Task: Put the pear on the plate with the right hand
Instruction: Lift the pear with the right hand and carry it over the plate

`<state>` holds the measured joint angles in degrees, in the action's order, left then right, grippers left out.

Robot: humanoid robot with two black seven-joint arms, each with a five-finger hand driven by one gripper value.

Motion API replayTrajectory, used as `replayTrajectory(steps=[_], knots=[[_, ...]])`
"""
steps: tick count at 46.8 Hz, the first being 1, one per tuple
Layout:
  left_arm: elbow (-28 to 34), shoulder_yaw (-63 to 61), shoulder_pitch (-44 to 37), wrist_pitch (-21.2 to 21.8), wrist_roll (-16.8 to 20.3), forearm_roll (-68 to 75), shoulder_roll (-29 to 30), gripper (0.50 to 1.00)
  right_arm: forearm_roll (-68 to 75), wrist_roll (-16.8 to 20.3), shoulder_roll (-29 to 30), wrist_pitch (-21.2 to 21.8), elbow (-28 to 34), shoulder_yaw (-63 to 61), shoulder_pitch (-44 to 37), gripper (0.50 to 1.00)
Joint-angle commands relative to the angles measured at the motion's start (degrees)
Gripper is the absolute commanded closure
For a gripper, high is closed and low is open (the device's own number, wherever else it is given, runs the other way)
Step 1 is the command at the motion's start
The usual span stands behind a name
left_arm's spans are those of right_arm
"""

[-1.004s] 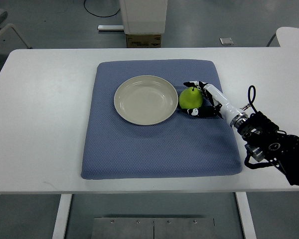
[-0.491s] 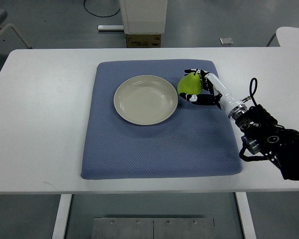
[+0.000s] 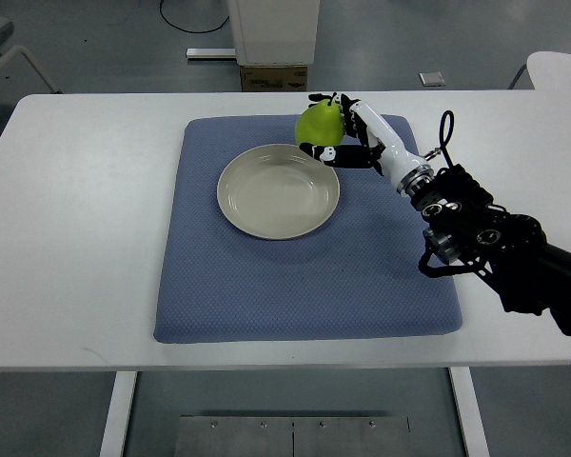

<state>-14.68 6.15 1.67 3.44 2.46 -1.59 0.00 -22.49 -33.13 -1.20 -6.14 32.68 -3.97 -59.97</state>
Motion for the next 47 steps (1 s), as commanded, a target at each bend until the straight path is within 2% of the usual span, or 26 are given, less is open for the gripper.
replayTrajectory(steps=[1, 20, 47], knots=[[0.0, 0.0, 0.0, 0.0, 0.0, 0.0, 0.0, 0.5, 0.0, 1.0, 1.2, 0.0, -0.1, 0.0, -0.4, 1.0], [0.0, 0.0, 0.0, 0.0, 0.0, 0.0, 0.0, 0.5, -0.2, 3.7, 1.2, 0.0, -0.3, 0.5, 0.0, 1.0], [0.0, 0.0, 0.0, 0.0, 0.0, 0.0, 0.0, 0.5, -0.4, 3.4, 1.2, 0.3, 2.0, 0.8, 3.4, 1.0]])
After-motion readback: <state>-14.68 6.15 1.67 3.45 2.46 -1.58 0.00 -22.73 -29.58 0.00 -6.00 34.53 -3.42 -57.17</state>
